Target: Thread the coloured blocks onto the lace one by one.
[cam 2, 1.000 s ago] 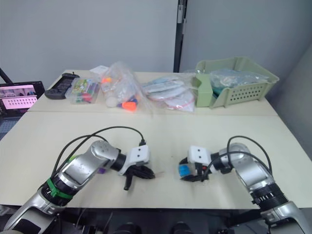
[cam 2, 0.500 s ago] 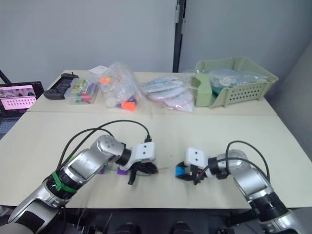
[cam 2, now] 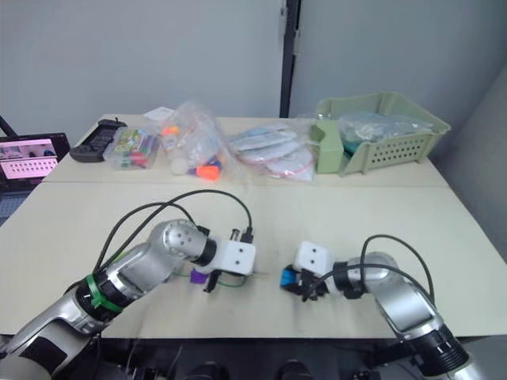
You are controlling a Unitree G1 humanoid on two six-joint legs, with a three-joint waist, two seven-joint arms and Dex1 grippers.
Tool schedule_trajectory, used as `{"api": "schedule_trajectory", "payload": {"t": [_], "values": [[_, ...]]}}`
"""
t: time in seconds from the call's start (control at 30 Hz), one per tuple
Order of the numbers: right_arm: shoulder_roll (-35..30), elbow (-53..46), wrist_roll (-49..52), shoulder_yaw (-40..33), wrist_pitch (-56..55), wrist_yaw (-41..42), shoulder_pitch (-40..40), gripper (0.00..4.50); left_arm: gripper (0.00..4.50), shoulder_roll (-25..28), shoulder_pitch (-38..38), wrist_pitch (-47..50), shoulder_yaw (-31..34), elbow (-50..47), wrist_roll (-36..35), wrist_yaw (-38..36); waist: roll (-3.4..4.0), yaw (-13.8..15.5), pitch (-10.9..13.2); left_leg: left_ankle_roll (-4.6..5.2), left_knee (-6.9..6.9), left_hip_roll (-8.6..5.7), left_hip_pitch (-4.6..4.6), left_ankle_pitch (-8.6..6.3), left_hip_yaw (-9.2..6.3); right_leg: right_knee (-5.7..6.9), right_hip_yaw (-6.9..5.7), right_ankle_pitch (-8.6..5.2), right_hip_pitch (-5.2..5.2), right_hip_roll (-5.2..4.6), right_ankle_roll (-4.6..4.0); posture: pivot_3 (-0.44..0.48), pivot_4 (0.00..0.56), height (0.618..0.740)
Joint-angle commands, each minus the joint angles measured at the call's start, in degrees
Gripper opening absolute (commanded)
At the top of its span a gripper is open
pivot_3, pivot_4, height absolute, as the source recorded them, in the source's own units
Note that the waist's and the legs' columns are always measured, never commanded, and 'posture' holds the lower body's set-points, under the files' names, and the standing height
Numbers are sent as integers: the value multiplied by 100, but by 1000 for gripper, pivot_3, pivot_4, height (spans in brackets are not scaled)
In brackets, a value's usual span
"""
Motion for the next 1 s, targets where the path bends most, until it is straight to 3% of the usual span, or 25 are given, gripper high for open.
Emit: {"api": "schedule_trajectory", "payload": {"t": [0.03,1.0], "values": [[96,-111,-23,130,67,-28,-59,1362,0,-100,-149,-77,-46,44,145,-106,0,1,0,0,0,0,-1,0,0,0,0,0,0,0,0,0,150,740],[428,-178,-115,369,302,-185,-332,1362,0,-763,-162,-94,-80,353,467,-337,0,30,-1,0,5,-1,17,0,0,9,1,0,14,-2,0,0,150,740]]}}
